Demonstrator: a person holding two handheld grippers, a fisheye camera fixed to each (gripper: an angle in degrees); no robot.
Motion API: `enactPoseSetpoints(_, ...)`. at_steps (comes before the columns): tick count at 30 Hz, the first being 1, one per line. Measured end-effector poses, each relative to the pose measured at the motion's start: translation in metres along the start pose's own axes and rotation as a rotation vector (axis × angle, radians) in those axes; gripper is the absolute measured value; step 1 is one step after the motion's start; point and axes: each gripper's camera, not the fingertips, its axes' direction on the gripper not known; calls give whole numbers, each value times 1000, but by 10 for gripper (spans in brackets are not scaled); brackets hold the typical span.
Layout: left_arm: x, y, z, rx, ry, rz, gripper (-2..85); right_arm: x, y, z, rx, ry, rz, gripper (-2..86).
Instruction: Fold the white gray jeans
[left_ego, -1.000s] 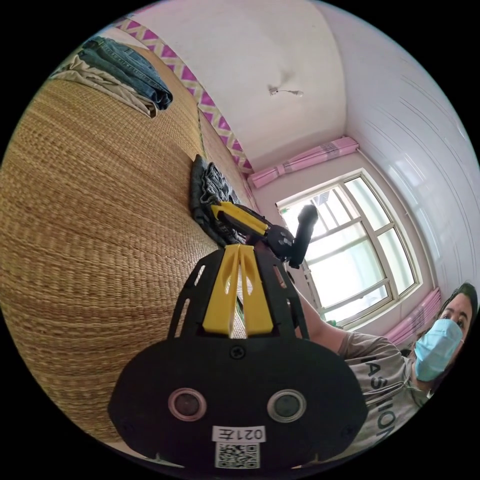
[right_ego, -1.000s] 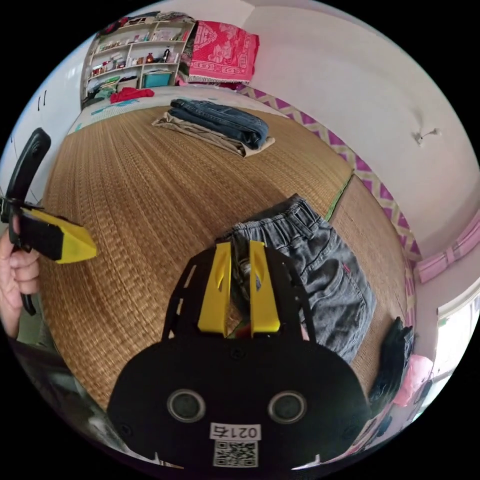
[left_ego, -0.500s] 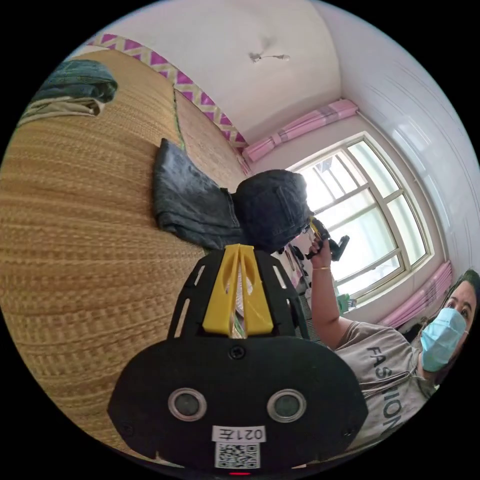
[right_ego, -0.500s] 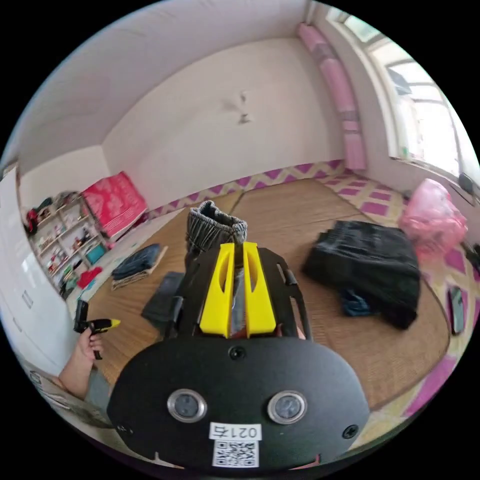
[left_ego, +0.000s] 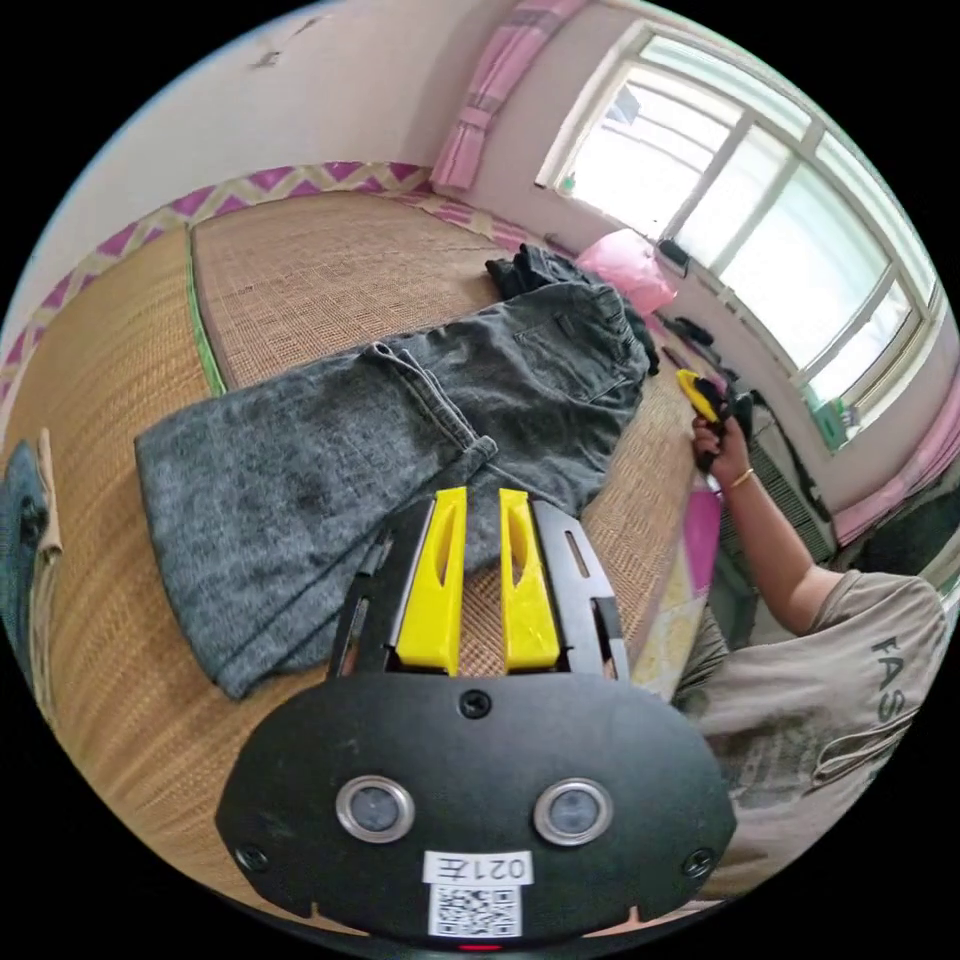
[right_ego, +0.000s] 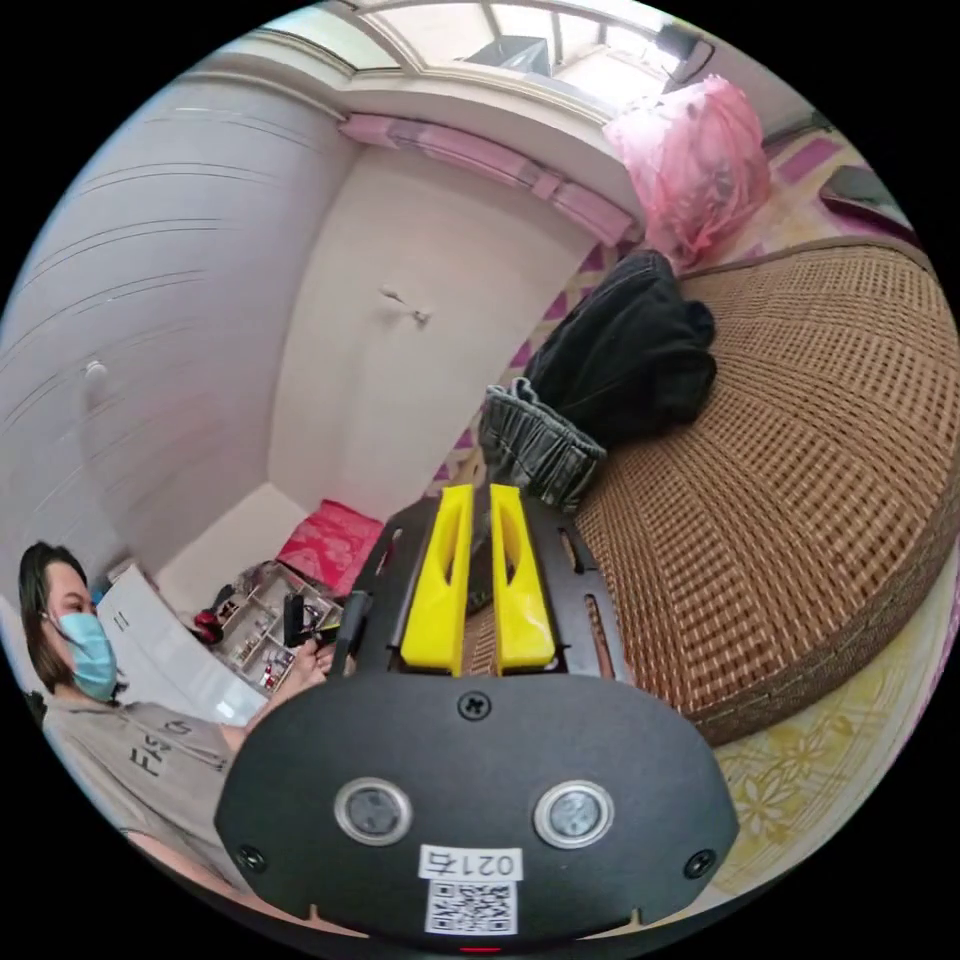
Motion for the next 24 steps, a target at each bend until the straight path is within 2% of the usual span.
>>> enactPoseSetpoints(4, 14, -27, 33, -69, -72, 55, 111, -18, -6, 20, -165, 58, -89, 17)
enactPoseSetpoints(9, 23, -38, 56, -99, -173, 118, 114, -16, -8, 20, -221, 29, -76, 9)
enactPoseSetpoints(14, 3, -33, 46, -60, -134, 51, 68, -23, -7, 18, -233, 49, -89, 3)
enactPoseSetpoints(17, -28, -21, 9, 59, -6, -78, 40, -26, -7, 17, -234, 53, -83, 0)
enactPoseSetpoints(19, -53, 2, -49, 194, 73, -158, 38, -28, -8, 16, -238, 58, -77, -2)
enactPoseSetpoints(24, -127, 116, -207, 498, 82, -344, 34, -34, -8, 17, -247, 53, -63, -6)
